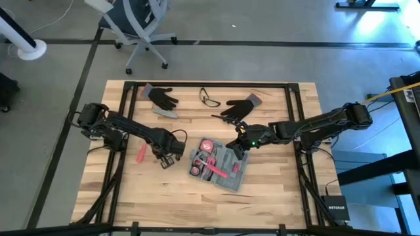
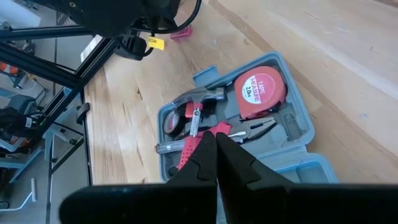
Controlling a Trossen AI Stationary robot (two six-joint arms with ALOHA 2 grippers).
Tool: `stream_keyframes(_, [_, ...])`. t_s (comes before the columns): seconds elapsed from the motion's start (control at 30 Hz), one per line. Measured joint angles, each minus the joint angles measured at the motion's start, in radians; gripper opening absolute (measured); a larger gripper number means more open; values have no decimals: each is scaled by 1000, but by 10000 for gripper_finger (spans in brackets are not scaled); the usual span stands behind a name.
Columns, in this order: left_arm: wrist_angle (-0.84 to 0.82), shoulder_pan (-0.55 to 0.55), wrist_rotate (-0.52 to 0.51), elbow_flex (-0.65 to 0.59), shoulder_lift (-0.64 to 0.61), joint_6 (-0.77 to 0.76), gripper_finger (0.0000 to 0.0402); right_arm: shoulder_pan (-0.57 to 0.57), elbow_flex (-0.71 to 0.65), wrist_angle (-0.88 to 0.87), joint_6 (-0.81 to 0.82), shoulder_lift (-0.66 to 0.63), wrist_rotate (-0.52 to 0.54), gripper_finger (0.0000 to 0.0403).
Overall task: Prefit tool cases
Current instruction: Move the left orange multi bit set to the middle left of the table
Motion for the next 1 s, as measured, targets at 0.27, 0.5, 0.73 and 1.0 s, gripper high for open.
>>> stream_keyframes(0.27, [54,14,-24,57,-36,51,0,0,0,-1,-3,0,0,1])
stream_keyframes(0.5, [92,2,17,62,-2,136,0,0,0,-1,-4,0,1,1])
stream_keyframes(0.73, [122,12,27,2,19,200,0,0,0,-1,-4,0,1,1])
stream_keyframes(1.0, [131,73,49,-19,19,311,0,0,0,-1,-5,0,16,1])
